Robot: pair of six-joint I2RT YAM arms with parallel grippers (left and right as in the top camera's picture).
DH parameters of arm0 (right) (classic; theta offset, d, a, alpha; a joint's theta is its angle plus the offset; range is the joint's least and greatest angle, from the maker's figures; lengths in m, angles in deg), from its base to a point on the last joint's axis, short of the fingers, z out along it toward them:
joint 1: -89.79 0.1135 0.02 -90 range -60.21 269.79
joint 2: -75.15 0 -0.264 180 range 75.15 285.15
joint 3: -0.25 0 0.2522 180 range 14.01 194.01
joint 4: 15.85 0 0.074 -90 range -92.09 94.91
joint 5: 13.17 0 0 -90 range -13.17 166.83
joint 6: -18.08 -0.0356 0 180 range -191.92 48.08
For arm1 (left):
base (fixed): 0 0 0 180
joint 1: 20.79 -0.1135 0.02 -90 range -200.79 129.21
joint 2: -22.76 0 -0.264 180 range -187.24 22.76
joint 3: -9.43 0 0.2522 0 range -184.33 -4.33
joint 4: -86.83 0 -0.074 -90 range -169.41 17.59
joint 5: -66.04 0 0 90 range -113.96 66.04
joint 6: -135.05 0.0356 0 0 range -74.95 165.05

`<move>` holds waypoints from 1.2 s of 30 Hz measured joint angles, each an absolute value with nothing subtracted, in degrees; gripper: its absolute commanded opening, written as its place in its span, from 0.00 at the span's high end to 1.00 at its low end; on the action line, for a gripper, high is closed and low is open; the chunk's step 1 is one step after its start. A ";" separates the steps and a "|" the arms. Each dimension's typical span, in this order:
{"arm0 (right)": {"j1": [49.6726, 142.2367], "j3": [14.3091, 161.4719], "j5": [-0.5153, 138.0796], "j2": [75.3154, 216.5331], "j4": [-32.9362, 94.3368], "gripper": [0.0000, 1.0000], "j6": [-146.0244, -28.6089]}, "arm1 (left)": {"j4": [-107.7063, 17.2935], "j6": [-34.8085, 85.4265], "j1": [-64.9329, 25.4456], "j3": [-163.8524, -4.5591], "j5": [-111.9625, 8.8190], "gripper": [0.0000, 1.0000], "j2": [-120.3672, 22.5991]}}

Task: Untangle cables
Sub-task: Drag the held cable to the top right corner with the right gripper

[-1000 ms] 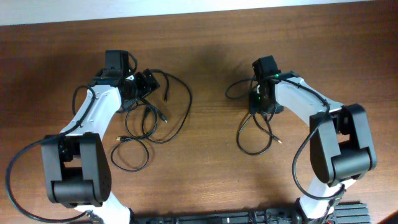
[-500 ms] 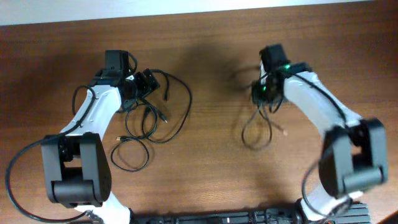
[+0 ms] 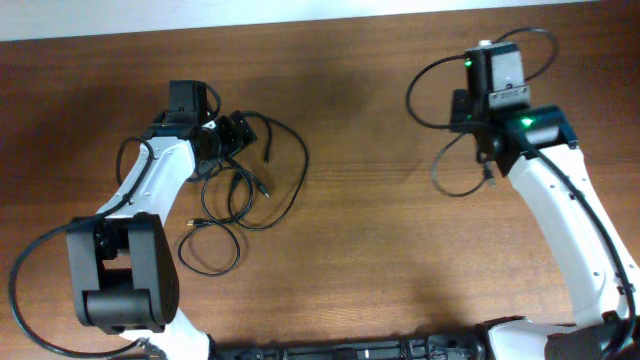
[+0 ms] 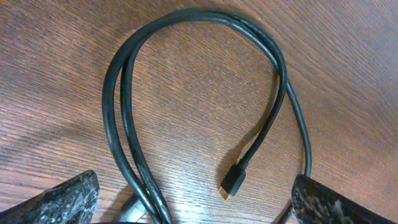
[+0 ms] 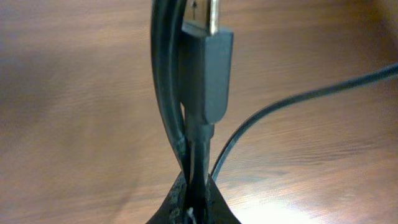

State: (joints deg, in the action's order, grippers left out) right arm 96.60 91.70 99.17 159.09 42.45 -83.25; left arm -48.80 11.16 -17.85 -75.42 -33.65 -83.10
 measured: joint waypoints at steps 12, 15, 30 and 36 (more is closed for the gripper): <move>63.09 91.97 88.92 166.57 8.33 0.96 -83.03 | -48.80 11.18 -17.85 -75.42 -33.65 0.01 -83.10; 60.80 96.53 83.87 175.73 7.11 0.96 -83.03 | -48.87 11.18 -17.85 -75.42 -33.65 0.01 -83.10; 60.69 126.33 80.38 213.54 9.44 0.13 -82.86 | -48.78 11.16 -17.85 -75.42 -33.67 0.01 -83.10; 60.69 126.65 80.31 214.92 17.47 0.05 -82.68 | -48.78 11.18 -17.85 -75.42 -33.65 0.01 -83.10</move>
